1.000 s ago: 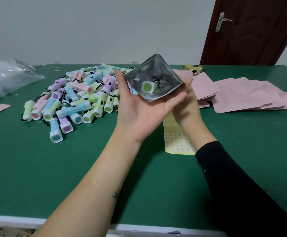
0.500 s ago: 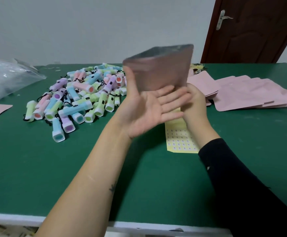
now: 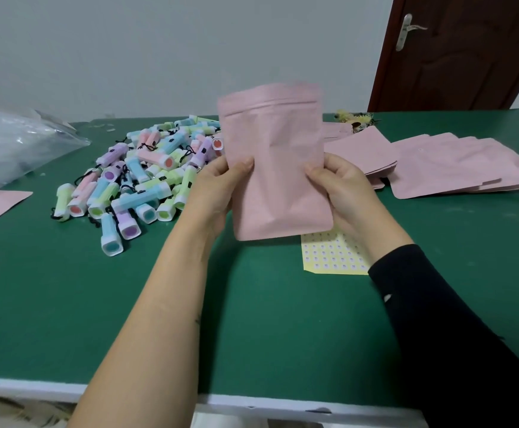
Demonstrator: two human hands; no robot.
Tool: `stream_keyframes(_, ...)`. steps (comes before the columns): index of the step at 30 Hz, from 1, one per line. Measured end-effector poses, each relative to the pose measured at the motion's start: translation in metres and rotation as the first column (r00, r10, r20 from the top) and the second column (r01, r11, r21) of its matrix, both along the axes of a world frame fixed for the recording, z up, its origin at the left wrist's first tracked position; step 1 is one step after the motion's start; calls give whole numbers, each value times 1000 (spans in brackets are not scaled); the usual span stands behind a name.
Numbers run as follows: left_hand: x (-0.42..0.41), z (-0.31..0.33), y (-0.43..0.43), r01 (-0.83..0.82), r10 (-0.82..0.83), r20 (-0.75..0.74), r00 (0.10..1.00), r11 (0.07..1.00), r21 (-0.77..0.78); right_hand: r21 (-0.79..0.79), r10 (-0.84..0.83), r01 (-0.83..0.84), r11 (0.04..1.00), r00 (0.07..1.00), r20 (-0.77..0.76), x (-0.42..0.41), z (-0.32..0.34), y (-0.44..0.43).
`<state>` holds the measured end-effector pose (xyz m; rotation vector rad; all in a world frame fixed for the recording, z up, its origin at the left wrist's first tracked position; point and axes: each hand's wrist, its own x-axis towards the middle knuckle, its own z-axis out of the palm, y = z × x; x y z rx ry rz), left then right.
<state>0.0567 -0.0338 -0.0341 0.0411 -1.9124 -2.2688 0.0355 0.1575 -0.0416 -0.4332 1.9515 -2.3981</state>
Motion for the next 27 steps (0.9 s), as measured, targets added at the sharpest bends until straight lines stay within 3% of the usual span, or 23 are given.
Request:
stream_keyframes(3,-1,0,1,-14,13,14,1000,998,60,-23,89,-88,996,994,67,0,-4,0)
stream_keyframes(10,-1,-1,3,73,-76,69,995,996,51,42,56,-64,997,985,166,-1,-9,-5)
stream_keyframes(15,-1,-2,2,73,-69,94,993,996,-41,58,34,-43,997,988,154,3,-6,-5)
stream_keyframes(27,2,-4,10,105,-91,213,973,993,-53,136,-56,34,990,986,159,10,-4,-13)
